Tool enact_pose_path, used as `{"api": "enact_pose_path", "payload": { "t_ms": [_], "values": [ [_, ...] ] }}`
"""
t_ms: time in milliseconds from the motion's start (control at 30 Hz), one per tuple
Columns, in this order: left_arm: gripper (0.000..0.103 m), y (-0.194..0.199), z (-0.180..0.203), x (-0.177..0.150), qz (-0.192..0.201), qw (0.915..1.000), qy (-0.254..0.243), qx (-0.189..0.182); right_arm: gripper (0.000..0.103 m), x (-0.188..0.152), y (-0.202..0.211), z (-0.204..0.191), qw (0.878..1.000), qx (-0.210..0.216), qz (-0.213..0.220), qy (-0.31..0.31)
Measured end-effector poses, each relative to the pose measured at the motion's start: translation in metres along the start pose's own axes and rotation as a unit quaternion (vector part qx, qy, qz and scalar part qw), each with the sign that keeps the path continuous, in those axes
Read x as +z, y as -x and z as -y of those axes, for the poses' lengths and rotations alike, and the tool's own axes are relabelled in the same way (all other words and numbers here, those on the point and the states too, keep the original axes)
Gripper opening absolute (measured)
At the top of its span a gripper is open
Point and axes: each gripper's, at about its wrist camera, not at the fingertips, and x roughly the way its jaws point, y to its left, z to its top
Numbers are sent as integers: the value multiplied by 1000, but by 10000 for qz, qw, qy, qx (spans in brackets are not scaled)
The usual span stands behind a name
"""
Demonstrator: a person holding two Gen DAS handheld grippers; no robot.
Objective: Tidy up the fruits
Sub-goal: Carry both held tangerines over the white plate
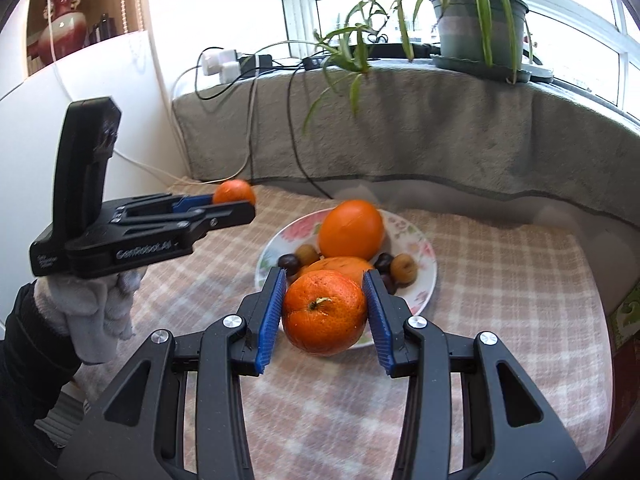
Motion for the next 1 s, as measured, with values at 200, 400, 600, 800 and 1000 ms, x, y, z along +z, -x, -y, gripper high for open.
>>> {"api": "enact_pose_path", "payload": {
  "t_ms": [200, 400, 600, 800, 1000],
  "values": [
    [32, -13, 2, 4, -81, 10000, -36, -16, 42, 10, -15, 20, 9999, -61, -41, -90],
    [32, -25, 3, 4, -183, 9998, -70, -24, 42, 17, -34, 37, 9997, -77, -95, -203],
    [32, -37, 5, 4, -288, 9995, -94, -33, 42, 23, -53, 51, 9993, -45, -159, -324],
    [32, -44, 4, 5, -353, 9993, -90, -43, 42, 27, -72, 60, 9989, 28, -259, -391],
    [33, -50, 4, 5, -399, 9991, -114, -39, 42, 28, -86, 63, 9984, 107, -356, -419]
  ]
}}
